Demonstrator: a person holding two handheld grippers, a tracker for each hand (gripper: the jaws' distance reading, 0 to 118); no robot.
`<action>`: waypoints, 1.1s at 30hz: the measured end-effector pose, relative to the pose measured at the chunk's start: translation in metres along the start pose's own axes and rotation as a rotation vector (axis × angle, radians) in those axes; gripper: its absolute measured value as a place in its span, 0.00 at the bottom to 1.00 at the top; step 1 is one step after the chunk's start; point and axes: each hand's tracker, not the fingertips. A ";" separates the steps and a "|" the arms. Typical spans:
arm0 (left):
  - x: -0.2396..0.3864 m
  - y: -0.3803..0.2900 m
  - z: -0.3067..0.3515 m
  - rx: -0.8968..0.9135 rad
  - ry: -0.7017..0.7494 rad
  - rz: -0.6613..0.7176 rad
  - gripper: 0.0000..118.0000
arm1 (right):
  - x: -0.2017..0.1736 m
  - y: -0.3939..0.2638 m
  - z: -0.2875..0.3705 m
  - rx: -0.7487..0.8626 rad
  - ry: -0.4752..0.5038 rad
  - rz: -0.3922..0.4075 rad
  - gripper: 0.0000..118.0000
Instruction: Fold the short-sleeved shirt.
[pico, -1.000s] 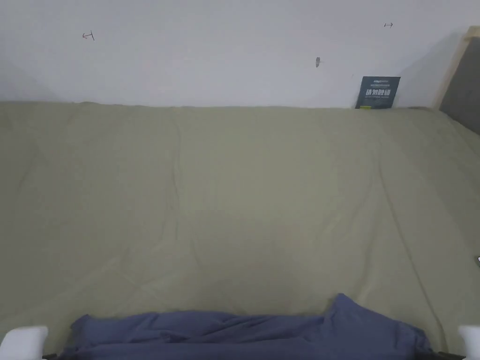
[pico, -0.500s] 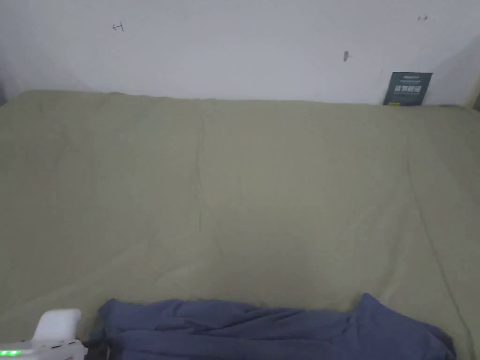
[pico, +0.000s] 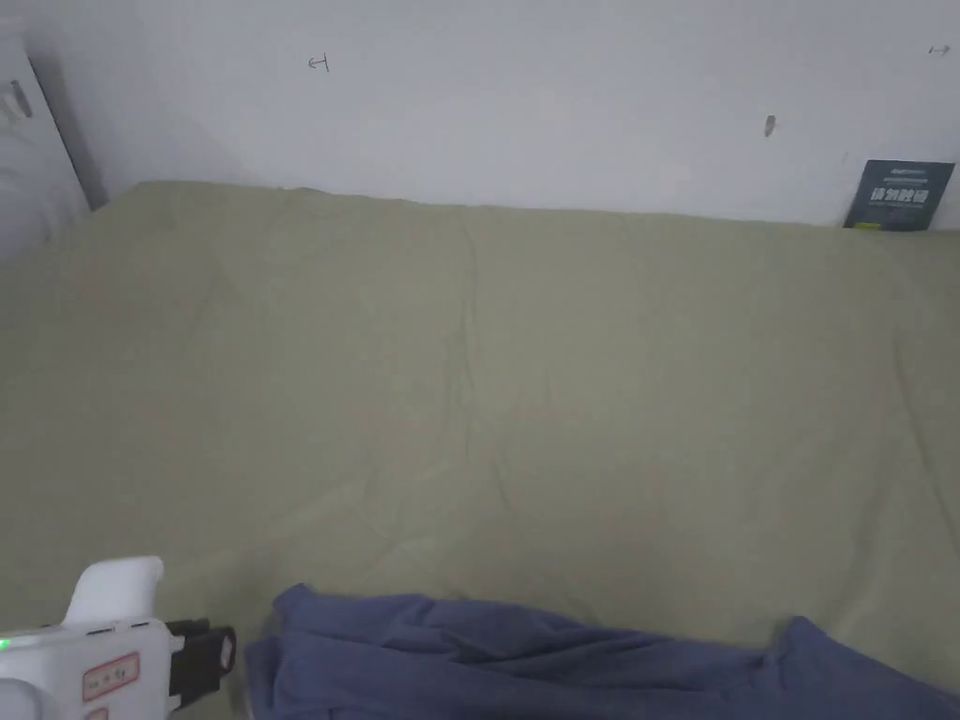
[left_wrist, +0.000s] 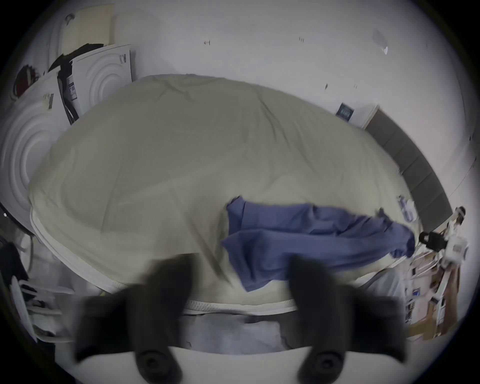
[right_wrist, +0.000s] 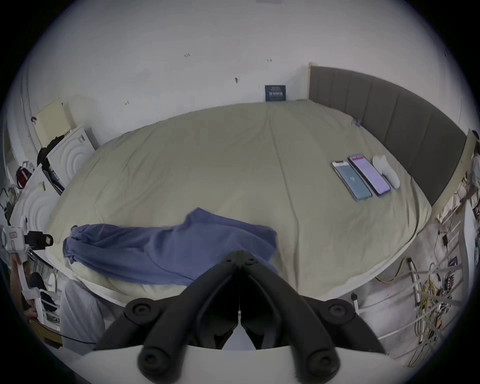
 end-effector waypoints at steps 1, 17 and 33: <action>-0.006 0.011 -0.006 -0.068 -0.026 0.015 0.00 | -0.006 0.003 0.001 0.001 0.025 0.002 0.01; -0.071 0.040 -0.048 -0.196 -0.435 0.205 0.99 | -0.069 0.005 0.009 -0.020 0.135 0.044 0.01; -0.015 0.006 -0.113 -0.274 -0.726 0.286 0.47 | -0.073 -0.003 -0.006 -0.090 0.147 -0.006 0.01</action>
